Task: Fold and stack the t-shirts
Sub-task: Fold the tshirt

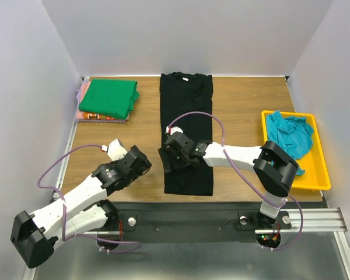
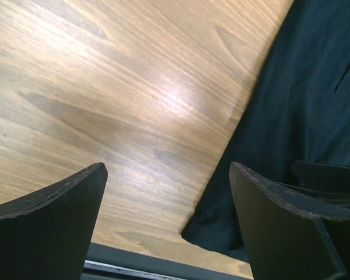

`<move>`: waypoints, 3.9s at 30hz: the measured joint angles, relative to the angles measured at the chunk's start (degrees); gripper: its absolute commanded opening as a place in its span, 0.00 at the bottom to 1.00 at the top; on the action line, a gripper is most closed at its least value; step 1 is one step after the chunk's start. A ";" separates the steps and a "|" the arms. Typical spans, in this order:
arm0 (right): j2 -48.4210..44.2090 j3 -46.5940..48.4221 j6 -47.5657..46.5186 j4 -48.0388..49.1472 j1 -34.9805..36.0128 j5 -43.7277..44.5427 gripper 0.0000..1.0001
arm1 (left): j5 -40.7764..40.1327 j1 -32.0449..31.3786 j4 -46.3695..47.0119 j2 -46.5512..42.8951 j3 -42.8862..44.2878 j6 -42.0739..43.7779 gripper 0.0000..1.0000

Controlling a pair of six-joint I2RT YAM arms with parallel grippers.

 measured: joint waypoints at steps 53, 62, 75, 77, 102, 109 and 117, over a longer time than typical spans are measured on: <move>-40.46 -33.35 23.63 -6.01 4.50 0.48 0.71 | 14.80 1.64 8.26 9.05 -0.13 13.97 0.98; -46.29 -33.29 25.51 -13.86 4.50 4.09 0.92 | 21.18 -12.83 14.82 12.28 -0.57 12.52 0.98; -45.29 -34.29 30.93 -21.64 4.50 7.02 0.61 | 23.02 -20.04 19.10 26.23 1.40 8.83 0.62; -44.54 -34.95 31.76 -21.79 4.50 7.30 0.56 | 23.02 -20.04 19.41 27.02 1.68 8.22 0.53; -43.43 -38.34 32.28 -16.17 4.50 8.94 0.00 | 21.70 -20.39 20.63 20.09 -1.44 5.57 0.00; -41.86 -29.97 28.30 -16.20 4.44 17.55 0.00 | 17.64 -16.63 20.00 18.18 3.08 8.22 0.00; -32.50 -16.70 23.12 -14.93 1.75 31.08 0.00 | 16.55 -4.15 21.29 24.46 14.16 16.65 0.00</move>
